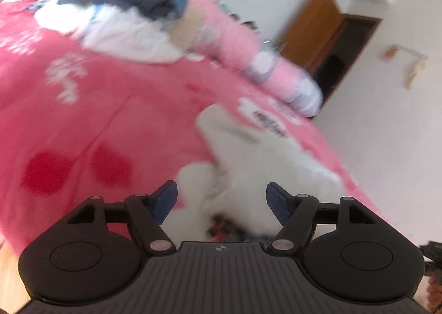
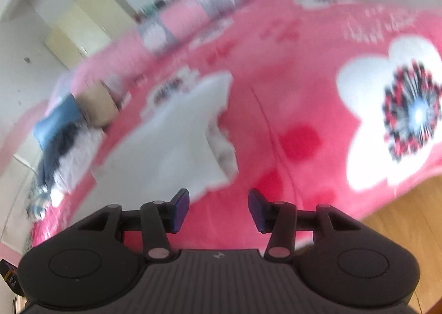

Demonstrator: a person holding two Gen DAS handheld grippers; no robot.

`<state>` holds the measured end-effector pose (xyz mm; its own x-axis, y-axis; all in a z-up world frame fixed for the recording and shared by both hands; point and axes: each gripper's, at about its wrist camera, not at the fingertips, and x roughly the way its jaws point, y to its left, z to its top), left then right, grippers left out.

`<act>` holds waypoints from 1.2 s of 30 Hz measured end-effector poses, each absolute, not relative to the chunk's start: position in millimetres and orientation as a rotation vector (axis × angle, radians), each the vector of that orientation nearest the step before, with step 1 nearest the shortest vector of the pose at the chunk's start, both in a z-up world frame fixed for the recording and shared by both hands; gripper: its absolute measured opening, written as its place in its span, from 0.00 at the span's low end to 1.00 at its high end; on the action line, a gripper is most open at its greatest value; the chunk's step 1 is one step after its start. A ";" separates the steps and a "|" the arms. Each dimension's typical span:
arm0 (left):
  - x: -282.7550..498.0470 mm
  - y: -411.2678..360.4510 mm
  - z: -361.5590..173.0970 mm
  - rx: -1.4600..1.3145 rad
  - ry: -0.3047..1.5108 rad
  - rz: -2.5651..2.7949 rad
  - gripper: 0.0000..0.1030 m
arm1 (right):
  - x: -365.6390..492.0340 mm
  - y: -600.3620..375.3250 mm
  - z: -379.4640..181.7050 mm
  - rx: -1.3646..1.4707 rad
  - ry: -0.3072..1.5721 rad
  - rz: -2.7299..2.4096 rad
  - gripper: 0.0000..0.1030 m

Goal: Fold clothes

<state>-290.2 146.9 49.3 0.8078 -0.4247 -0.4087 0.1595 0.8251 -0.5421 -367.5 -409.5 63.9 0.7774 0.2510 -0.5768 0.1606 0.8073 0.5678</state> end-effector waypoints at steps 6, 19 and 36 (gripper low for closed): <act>-232.2 141.2 40.0 -0.698 0.700 -0.382 0.68 | -320.0 -404.3 62.7 0.673 0.669 0.103 0.49; -199.2 139.9 30.1 -0.753 0.765 -0.418 0.52 | -253.7 -457.6 5.2 0.963 0.811 0.155 0.44; -208.1 141.3 34.0 -0.761 0.725 -0.461 0.49 | -261.2 -445.9 33.4 0.895 0.692 0.225 0.37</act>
<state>-208.1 141.3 34.0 0.6697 -0.6130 -0.4192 0.1194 0.6460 -0.7540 -261.2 -445.9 33.4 0.7634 0.4552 -0.4583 0.0985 0.6191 0.7791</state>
